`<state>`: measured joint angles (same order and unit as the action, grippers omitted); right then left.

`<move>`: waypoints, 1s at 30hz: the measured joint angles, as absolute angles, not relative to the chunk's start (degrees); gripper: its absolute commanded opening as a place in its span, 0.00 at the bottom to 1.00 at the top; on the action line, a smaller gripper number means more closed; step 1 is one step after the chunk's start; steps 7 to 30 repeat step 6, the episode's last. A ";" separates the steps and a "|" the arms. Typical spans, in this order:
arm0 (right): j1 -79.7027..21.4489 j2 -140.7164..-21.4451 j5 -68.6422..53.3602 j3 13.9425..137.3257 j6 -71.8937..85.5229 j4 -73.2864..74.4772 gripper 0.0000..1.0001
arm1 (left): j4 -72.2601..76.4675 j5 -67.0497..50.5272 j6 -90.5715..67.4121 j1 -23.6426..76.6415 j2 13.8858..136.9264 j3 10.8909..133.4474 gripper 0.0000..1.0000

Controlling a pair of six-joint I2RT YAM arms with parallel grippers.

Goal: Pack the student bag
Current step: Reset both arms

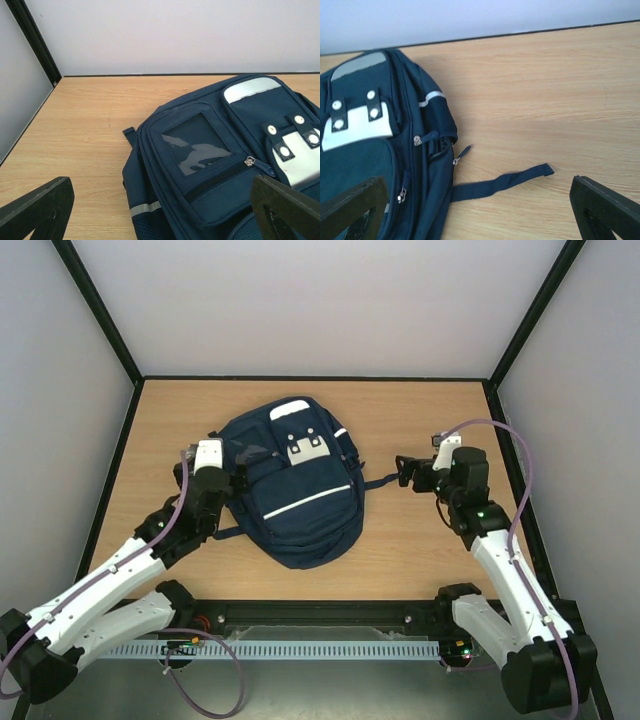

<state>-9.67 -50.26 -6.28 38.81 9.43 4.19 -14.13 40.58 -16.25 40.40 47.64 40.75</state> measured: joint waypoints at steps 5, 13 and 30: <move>-9.30 -48.99 -4.40 38.81 11.46 2.35 1.00 | -14.04 40.97 -16.75 40.18 48.34 40.75 0.99; -9.21 -48.90 -4.40 38.81 11.68 2.15 0.99 | -14.04 40.97 -16.84 40.18 48.58 40.75 0.99; -9.21 -48.90 -4.40 38.81 11.68 2.15 0.99 | -14.04 40.97 -16.84 40.18 48.58 40.75 0.99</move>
